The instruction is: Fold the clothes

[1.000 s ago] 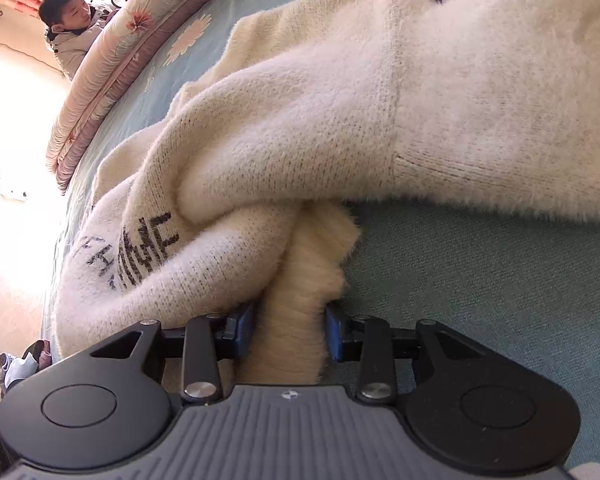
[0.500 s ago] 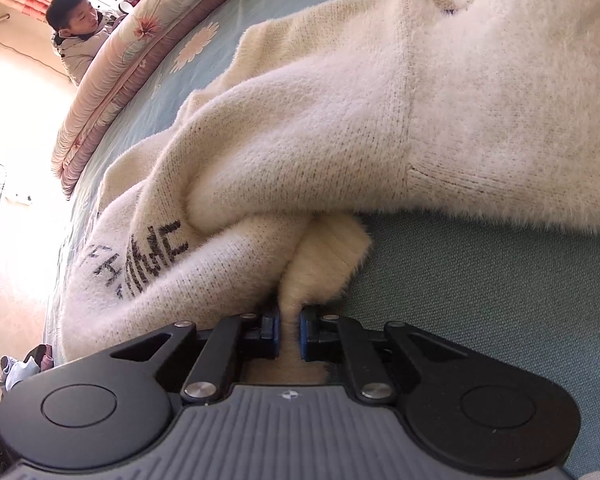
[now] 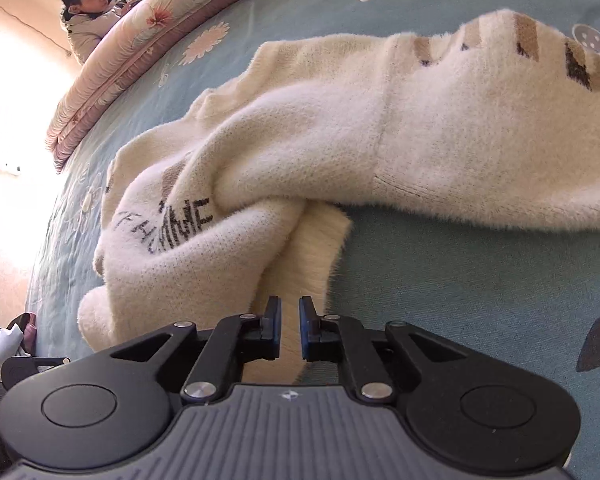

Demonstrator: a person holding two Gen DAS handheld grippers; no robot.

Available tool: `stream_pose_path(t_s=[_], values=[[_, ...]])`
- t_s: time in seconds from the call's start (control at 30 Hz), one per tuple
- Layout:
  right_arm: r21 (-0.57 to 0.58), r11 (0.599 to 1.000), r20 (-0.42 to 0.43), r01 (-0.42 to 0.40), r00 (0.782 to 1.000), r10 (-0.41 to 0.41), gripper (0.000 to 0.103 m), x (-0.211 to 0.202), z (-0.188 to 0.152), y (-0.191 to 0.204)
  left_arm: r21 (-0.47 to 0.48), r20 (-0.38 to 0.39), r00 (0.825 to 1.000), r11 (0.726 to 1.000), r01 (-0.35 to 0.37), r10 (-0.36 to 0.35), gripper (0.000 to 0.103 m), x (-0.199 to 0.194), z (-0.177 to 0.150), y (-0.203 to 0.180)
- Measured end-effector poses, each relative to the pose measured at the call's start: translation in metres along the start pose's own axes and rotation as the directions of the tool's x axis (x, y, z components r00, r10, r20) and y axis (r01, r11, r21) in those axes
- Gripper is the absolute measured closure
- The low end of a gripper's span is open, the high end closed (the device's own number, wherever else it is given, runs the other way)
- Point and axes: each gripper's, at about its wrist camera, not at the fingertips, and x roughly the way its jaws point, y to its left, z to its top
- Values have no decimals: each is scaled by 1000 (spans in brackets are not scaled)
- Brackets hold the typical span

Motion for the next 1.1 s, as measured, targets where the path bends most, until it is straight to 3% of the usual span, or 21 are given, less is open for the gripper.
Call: stream_pose_path(t_s=[0.03, 0.1, 0.23, 0.37, 0.5, 0.57, 0.63, 0.8, 1.1], values=[[35, 999, 4, 9, 1000, -9, 74, 5, 0, -5, -10, 0, 1000, 1000, 2, -2, 97, 1, 1, 0], [110, 994, 13, -24, 1000, 23, 67, 16, -1, -16, -28, -3, 1000, 1000, 7, -7, 97, 6, 3, 4], [212, 974, 23, -84, 996, 81, 63, 39, -4, -28, -48, -1, 1000, 999, 11, -11, 97, 10, 2, 6], [217, 967, 51, -136, 990, 128, 64, 60, -1, -25, -59, -2, 1000, 998, 12, -12, 96, 12, 0, 7], [153, 976, 73, -158, 986, 148, 66, 78, 13, -15, -73, -5, 1000, 997, 13, -13, 94, 16, -1, 8], [133, 977, 74, -166, 985, 157, 73, 83, 18, -15, -76, -6, 1000, 997, 10, -11, 94, 18, 0, 9], [113, 982, 58, -152, 988, 146, 90, 82, 20, -15, -77, -8, 1000, 997, 5, -6, 95, 19, 1, 9], [89, 988, 26, -122, 992, 120, 93, 72, 20, -8, -53, -3, 1000, 999, 12, -12, 98, 14, 0, 10], [66, 985, -24, -158, 987, 160, 96, 20, 6, 1, -10, 20, 989, 989, 147, -147, 98, -9, -4, -1]])
